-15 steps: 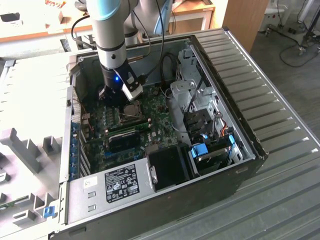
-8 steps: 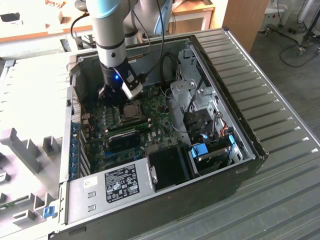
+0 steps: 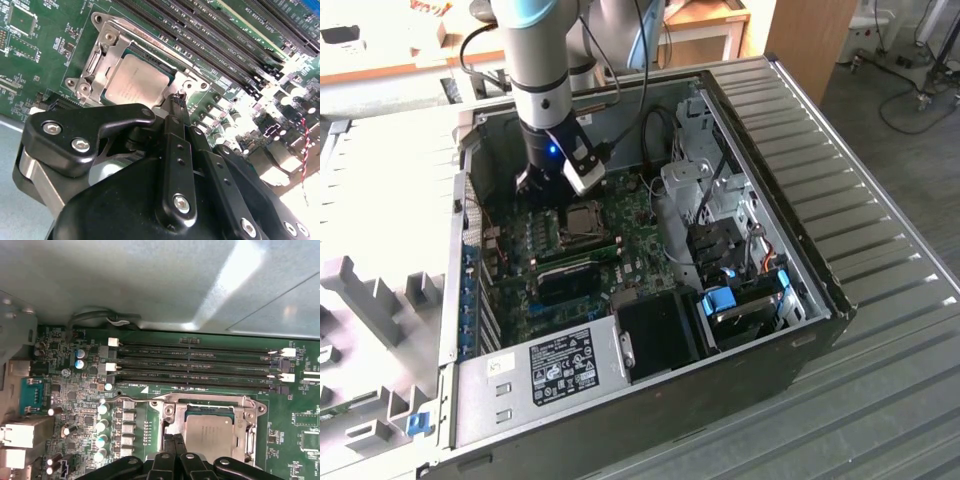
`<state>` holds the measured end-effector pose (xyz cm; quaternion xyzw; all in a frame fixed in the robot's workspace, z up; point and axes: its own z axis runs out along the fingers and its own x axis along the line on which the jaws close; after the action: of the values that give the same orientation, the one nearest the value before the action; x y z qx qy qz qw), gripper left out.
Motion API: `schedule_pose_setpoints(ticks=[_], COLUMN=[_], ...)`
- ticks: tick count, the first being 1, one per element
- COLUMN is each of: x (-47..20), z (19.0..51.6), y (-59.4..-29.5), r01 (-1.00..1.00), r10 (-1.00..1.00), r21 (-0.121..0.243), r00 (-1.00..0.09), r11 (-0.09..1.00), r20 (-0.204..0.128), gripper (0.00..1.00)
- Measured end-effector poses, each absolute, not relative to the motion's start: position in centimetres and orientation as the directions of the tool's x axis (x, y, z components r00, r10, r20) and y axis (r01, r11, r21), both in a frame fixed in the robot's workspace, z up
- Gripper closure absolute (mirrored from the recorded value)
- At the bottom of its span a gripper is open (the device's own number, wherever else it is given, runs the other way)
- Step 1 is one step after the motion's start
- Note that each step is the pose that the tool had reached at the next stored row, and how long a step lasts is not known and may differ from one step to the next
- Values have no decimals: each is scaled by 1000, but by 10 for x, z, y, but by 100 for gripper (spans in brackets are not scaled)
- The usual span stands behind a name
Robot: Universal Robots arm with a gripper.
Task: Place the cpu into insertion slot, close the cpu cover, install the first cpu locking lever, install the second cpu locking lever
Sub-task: 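Close the cpu cover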
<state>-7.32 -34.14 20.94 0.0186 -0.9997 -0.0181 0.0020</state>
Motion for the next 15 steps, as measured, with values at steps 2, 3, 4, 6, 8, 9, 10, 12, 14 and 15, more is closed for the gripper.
schedule_pose_setpoints(ticks=[2, 3, 4, 6, 8, 9, 10, 12, 14, 15], x=[-73, -73, -73, -73, -73, -73, -73, -73, -73, -73], z=[213, 215, 216, 219, 220, 220, 220, 220, 220, 220], y=[-341, -341, -341, -341, -341, -341, -341, -341, -341, -341], r01=[-37, -37, -37, -37, -37, -37, -37, -37, -37, -37], r10=[-37, -37, -37, -37, -37, -37, -37, -37, -37, -37], r21=[36, 36, 36, 36, 36, 36, 37, 36, 36, 36], r00=[-999, -999, -999, -999, -999, -999, -999, -999, -999, -999], r11=[999, 999, 999, 999, 999, 999, 999, 999, 999, 999], r20=[3, 3, 3, 3, 3, 3, 3, 3, 3, 3], gripper=[89, 89, 89, 89, 89, 89, 89, 89, 89, 89])
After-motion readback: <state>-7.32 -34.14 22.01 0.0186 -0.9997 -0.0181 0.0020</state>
